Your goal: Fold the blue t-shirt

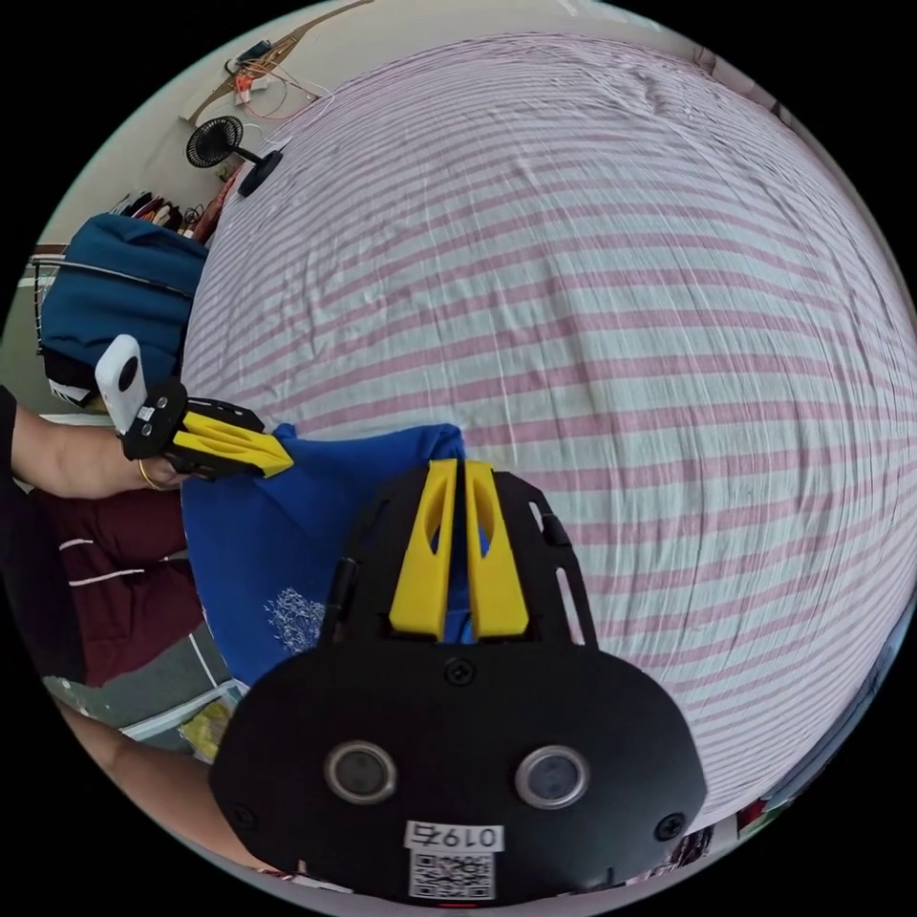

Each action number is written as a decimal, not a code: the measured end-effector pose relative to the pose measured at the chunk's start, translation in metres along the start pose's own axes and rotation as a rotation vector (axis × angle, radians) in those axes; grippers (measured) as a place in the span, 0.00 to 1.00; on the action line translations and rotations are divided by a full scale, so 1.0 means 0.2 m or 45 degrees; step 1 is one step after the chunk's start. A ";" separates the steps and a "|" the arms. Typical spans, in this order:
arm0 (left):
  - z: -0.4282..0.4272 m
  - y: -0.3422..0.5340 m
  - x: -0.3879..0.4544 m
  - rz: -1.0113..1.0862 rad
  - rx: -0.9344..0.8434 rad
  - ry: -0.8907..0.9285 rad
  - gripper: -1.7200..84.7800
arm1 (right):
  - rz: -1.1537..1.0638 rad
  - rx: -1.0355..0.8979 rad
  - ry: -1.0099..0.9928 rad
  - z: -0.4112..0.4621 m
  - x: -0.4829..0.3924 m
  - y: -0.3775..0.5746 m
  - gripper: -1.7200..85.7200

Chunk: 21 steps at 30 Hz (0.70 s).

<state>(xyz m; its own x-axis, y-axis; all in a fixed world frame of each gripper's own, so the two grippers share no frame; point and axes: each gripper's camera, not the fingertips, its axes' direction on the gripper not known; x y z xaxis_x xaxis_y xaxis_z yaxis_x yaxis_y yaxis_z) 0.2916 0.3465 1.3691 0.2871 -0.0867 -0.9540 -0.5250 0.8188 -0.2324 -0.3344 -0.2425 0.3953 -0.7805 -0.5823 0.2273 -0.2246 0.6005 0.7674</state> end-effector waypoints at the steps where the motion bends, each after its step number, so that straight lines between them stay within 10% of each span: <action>1: 0.00 0.00 0.00 0.003 -0.002 -0.002 0.03 | -0.002 -0.002 -0.004 0.00 -0.01 -0.01 0.02; 21: -0.08 -0.07 0.05 -0.051 0.028 -0.097 0.03 | 0.222 0.313 0.287 -0.02 -0.53 0.05 0.02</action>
<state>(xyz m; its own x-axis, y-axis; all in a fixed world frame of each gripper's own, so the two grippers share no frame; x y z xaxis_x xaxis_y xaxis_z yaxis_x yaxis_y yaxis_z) 0.2886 0.3244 1.3592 0.3684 -0.0772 -0.9265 -0.4942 0.8278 -0.2654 -0.2519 -0.1761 0.3807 -0.6774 -0.5492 0.4894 -0.2541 0.7990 0.5450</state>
